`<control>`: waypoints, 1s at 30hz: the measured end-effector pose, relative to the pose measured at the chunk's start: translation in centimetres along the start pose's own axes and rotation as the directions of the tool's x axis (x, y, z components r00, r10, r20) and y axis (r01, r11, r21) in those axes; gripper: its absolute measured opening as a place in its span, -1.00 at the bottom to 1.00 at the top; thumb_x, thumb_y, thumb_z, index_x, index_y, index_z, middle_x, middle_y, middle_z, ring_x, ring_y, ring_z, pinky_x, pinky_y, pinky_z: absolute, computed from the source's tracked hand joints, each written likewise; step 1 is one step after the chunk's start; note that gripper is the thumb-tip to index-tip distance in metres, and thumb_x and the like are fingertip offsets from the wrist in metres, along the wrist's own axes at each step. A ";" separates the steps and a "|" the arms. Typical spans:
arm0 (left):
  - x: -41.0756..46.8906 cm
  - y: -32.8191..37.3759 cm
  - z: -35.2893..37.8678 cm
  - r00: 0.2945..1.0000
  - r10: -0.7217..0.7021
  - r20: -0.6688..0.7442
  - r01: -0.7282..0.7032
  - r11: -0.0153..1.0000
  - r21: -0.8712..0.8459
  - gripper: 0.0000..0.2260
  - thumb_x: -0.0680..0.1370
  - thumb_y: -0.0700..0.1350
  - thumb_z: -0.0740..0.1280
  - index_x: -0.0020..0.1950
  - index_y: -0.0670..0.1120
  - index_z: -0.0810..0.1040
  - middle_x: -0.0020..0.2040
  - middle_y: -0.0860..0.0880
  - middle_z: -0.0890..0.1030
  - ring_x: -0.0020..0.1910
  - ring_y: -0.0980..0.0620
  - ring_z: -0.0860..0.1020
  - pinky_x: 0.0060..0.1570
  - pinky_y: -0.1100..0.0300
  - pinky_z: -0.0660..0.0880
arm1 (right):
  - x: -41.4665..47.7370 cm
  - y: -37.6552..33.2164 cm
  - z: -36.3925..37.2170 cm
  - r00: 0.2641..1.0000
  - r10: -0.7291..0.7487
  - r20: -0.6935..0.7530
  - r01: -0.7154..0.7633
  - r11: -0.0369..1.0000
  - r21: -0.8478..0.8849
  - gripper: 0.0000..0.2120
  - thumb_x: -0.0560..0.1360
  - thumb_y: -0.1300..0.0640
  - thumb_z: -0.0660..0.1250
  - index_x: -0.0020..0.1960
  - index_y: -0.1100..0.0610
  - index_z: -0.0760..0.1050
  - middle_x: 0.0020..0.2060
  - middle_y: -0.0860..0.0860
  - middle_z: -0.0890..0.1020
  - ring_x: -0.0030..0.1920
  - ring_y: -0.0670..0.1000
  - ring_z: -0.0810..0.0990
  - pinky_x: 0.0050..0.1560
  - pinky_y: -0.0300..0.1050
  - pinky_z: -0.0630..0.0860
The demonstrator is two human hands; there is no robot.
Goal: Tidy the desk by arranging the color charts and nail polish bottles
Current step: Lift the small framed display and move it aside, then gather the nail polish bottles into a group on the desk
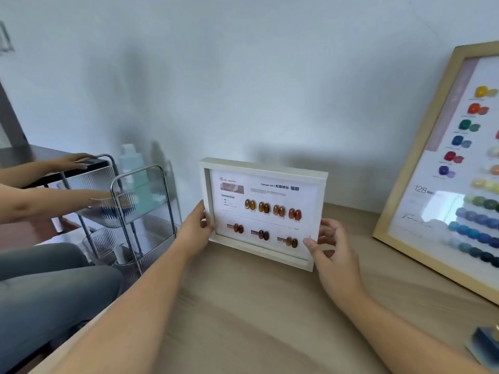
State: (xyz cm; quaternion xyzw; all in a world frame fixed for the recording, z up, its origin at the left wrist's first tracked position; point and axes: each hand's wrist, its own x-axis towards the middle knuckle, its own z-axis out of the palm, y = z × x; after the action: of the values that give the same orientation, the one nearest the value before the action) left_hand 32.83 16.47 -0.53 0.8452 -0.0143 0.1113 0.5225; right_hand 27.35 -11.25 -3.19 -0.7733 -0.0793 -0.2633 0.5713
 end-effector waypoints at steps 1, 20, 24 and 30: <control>-0.1 -0.1 0.2 1.000 -0.005 0.002 0.005 1.000 0.004 -0.62 0.54 -0.28 0.22 0.21 0.16 0.38 0.10 -0.07 0.58 0.14 -0.05 0.56 0.12 -0.11 0.50 | 0.0 0.0 -0.1 1.000 -0.001 0.005 0.001 1.000 -0.008 -0.60 0.42 0.07 0.40 0.06 -0.32 0.31 -0.06 -0.19 0.57 -0.09 -0.25 0.51 -0.25 -0.42 0.44; -18.3 12.2 12.7 0.923 0.344 -0.170 -0.368 0.921 -0.133 -0.60 0.44 -0.24 0.33 0.17 0.12 0.33 0.13 0.16 0.45 0.14 0.26 0.40 0.06 0.37 0.30 | -15.2 -7.4 -18.1 0.951 -0.291 -0.102 0.254 0.927 -0.274 -0.72 0.40 -0.08 0.36 0.07 -0.19 0.39 -0.19 -0.14 0.50 -0.20 -0.03 0.54 -0.17 -0.25 0.49; -22.2 15.0 18.1 0.891 0.452 0.033 -0.440 0.881 -0.173 -0.61 0.43 -0.22 0.36 0.14 0.12 0.36 0.07 0.20 0.45 0.09 0.27 0.40 0.02 0.53 0.26 | -17.0 -7.3 -24.8 0.898 -0.283 -0.338 0.167 0.928 -0.333 -0.76 0.43 0.02 0.39 0.01 -0.20 0.39 -0.26 -0.13 0.49 -0.27 -0.08 0.52 -0.28 -0.25 0.49; -26.0 16.2 25.1 0.857 0.418 0.301 -0.387 0.908 -0.159 -0.62 0.41 -0.07 0.43 0.17 0.09 0.42 0.04 0.18 0.46 0.02 0.36 0.42 -0.06 0.63 0.26 | -18.5 -4.2 -32.0 0.889 -0.056 -0.454 -0.144 0.907 -0.395 -0.57 0.37 0.15 0.45 0.14 -0.04 0.34 -0.01 -0.07 0.52 -0.02 -0.04 0.51 -0.11 -0.24 0.45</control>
State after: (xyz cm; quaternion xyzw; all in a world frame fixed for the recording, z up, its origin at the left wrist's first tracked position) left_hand 9.54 -15.57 -2.31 0.8049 -0.2823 0.0752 0.5165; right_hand -0.32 -36.16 -2.18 -0.7955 0.1329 -0.4344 0.4010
